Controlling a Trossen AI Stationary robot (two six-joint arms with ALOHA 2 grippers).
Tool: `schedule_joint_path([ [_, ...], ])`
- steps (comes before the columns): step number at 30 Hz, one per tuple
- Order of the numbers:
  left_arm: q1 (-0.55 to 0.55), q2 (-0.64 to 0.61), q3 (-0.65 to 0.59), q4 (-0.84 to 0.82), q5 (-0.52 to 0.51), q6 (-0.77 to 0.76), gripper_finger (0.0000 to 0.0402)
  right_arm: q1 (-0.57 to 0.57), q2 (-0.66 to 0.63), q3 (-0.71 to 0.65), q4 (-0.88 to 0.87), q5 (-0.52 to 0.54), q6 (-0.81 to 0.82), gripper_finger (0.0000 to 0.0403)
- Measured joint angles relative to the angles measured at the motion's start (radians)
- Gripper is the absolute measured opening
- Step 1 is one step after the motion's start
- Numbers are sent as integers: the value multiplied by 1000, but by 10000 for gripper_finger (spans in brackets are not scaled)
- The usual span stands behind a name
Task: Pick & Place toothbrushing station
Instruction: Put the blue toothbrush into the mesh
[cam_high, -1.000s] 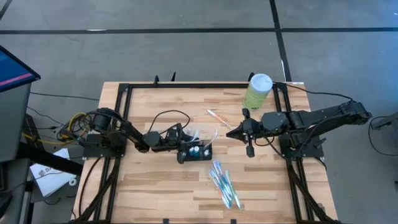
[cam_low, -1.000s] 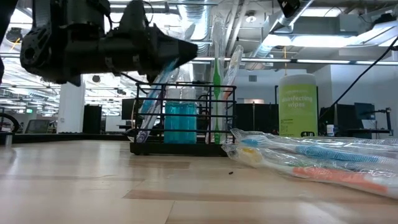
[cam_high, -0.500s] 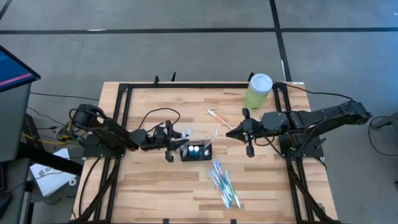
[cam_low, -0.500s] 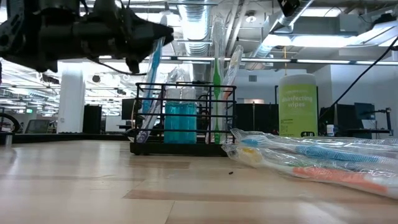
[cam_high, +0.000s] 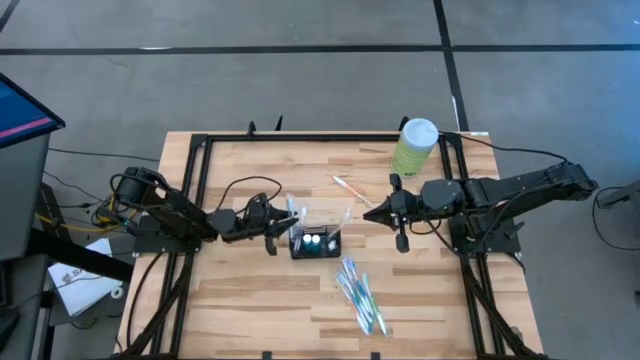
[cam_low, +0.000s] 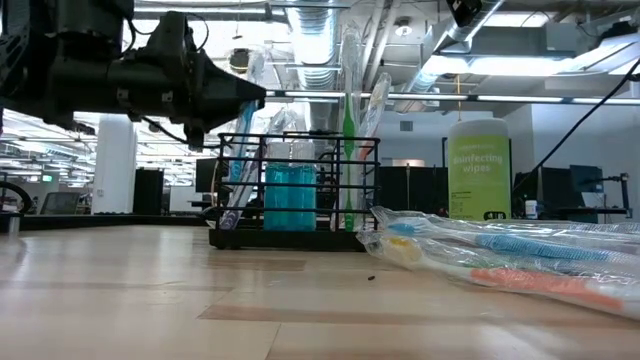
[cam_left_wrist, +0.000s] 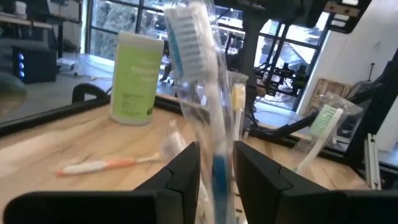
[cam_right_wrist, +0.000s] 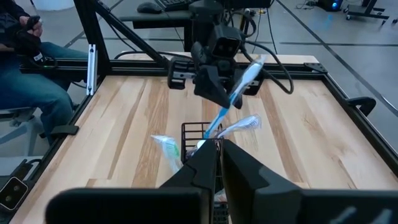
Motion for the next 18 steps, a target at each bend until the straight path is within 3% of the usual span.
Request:
schedule_joint_path([
  [5,-1,1,-4,-59,1,-50,70,0,0,0,0,0,0,14],
  [11,-5,1,-4,-60,-7,-46,12,0,0,0,0,0,0,13],
  [18,-21,1,-4,-63,-17,-47,6,0,0,0,0,0,0,15],
])
